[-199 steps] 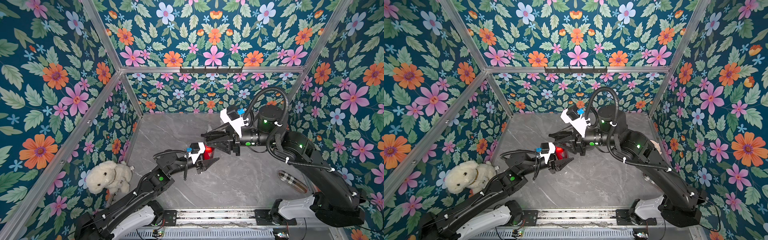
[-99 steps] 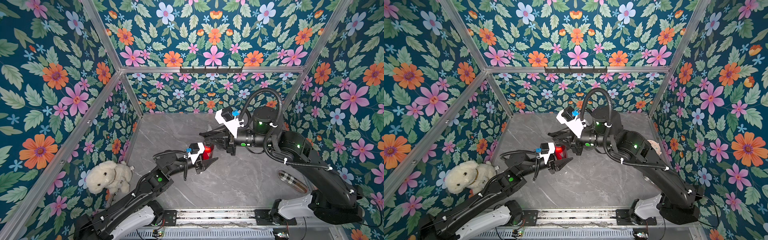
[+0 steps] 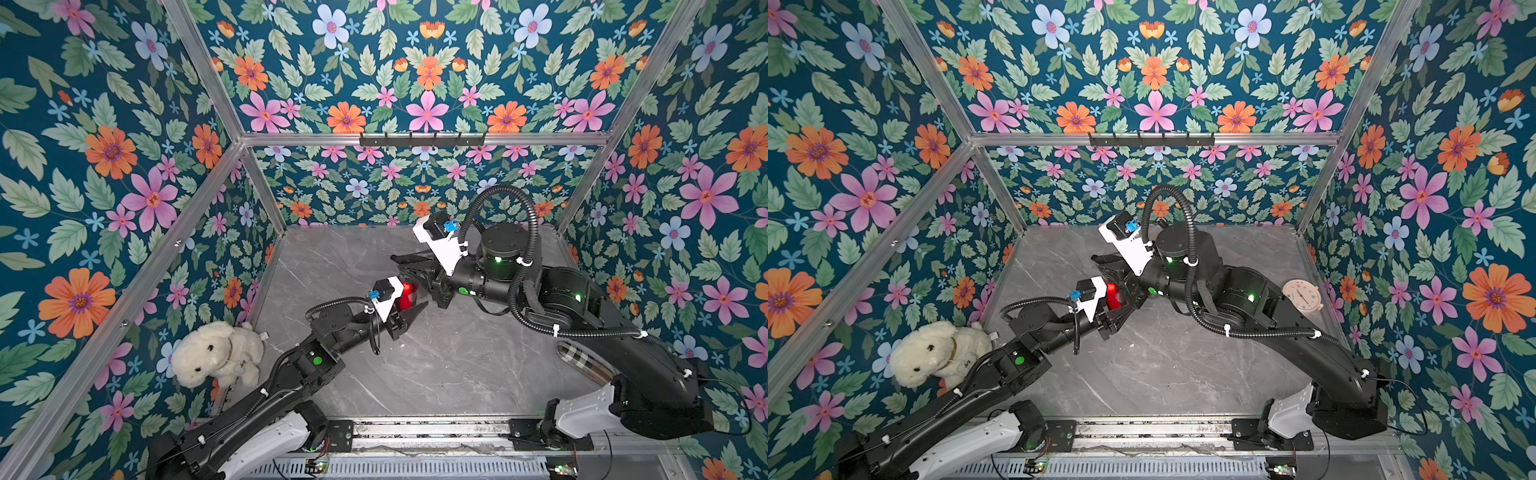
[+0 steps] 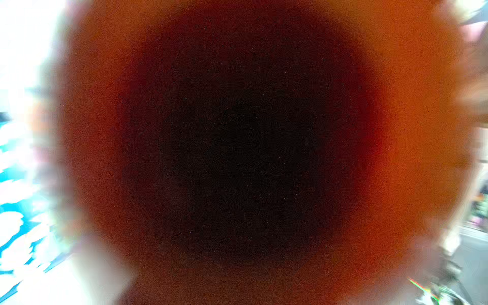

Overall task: Attach spray nozzles to spray bottles
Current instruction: Screw the spray nozzle on the spray bottle.

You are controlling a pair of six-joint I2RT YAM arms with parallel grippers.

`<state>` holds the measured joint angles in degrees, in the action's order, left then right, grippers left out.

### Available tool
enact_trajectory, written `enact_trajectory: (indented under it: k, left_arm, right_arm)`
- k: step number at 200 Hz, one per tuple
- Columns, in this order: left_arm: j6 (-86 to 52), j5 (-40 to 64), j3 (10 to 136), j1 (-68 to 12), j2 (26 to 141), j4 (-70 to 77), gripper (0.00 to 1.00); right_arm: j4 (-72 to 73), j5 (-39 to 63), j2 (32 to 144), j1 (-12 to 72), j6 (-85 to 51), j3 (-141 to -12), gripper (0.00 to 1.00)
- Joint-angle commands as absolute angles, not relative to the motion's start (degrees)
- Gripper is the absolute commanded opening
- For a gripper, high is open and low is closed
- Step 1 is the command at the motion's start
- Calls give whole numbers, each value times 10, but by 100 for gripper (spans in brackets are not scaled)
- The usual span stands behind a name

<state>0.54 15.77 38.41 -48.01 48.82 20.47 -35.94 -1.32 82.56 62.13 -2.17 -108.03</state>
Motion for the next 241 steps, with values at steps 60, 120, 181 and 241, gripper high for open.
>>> enact_trajectory:
  k: [60,120,181,241]
  left_arm:
    - [10,38,385,-490,502,319,0]
    - [10,9,377,-497,504,321,0]
    - [3,15,362,-497,503,316,0]
    - [-2,20,352,-496,502,312,0]
  right_arm:
    - [-391,-201,866,691,-149,-1039,0]
    - [-328,-226,862,697,-145,-1011,0]
    - [-243,-186,807,696,-68,-971,55]
    - [-156,-156,702,696,-36,-890,74]
